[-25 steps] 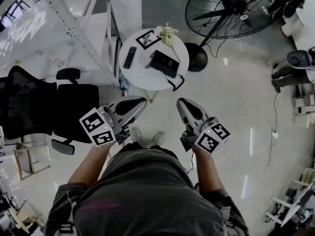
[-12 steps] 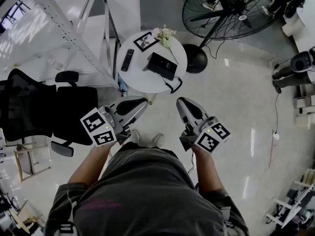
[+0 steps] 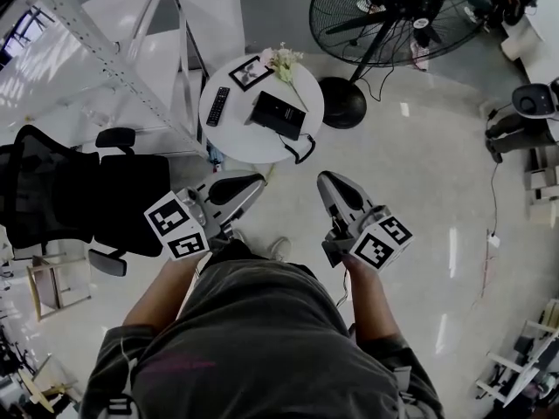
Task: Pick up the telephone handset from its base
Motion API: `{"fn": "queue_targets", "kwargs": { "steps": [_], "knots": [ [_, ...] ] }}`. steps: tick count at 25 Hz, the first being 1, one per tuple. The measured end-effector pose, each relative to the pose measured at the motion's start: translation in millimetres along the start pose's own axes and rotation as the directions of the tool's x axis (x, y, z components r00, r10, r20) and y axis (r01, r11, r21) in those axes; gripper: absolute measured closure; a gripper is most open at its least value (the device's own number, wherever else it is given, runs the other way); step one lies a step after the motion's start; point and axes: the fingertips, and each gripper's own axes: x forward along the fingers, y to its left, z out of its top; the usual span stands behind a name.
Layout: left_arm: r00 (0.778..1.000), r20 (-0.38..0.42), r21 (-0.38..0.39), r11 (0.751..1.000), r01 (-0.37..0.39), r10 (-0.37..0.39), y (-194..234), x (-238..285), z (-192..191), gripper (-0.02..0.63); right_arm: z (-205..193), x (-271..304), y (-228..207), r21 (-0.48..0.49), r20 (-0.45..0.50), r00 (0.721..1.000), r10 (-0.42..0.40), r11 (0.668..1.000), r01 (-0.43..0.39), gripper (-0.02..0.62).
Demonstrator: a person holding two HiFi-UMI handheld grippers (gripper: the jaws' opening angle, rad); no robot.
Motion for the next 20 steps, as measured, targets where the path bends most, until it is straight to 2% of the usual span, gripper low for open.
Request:
{"fn": "queue_targets", "kwargs": {
  "steps": [11, 20],
  "knots": [
    [1.0, -0.005, -0.019, 0.999, -0.029, 0.029, -9, 15, -14, 0.592, -2, -16, -18, 0.018, -0.023, 1.0, 0.009, 1.0, -0.009, 0.574],
    [0.999, -0.003, -0.06, 0.997, -0.052, 0.051, 38, 6, -15, 0.592, -10, 24, -33, 0.027, -0.062, 0.998, -0.004, 1.0, 0.006, 0.574]
  ]
}}
